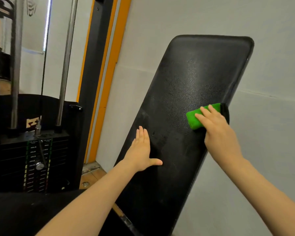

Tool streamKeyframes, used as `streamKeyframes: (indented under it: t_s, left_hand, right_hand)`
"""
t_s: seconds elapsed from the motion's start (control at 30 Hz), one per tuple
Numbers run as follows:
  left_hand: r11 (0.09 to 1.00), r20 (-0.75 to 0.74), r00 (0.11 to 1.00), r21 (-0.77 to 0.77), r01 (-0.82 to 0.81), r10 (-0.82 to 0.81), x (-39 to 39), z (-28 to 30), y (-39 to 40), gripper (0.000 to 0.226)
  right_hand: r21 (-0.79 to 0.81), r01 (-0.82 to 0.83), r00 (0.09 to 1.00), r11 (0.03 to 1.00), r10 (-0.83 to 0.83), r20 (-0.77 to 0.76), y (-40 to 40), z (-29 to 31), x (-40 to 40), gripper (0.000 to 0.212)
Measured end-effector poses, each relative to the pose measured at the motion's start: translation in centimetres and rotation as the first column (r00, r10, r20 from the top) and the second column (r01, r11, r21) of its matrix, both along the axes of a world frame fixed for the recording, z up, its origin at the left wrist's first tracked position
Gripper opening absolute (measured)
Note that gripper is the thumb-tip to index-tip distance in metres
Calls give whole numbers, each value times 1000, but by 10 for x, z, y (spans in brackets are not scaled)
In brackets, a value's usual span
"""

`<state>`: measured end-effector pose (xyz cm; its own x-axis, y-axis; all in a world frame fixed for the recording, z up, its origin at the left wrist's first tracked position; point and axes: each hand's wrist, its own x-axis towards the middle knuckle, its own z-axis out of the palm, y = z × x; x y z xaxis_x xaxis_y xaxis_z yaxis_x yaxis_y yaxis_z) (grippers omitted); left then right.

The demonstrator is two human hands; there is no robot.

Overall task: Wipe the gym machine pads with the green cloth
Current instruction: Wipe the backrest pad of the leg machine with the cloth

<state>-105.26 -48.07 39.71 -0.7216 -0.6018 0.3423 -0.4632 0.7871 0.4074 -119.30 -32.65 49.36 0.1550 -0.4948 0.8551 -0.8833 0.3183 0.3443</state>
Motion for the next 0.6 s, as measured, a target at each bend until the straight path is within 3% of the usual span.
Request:
streamKeyframes:
  t_s: [0.27, 0.37, 0.47, 0.6]
  left_hand:
    - [1000, 11, 1000, -2, 11, -11, 3, 0, 1, 125]
    - [1000, 10, 1000, 0, 11, -11, 3, 1, 1, 125]
    - [1000, -5, 1000, 6, 9, -9, 1, -4, 1, 124]
    - [1000, -9, 1000, -14, 3, -3, -1, -2, -3, 124]
  right_hand:
    - [167, -45, 998, 985, 53, -42, 15, -95, 4, 54]
    - [206, -60, 998, 977, 64, -14, 16, -79, 13, 55]
    - [99, -90, 995, 991, 93, -28, 10, -43, 21, 48]
    - [12, 22, 999, 1000, -22, 34, -7, -14, 11, 49]
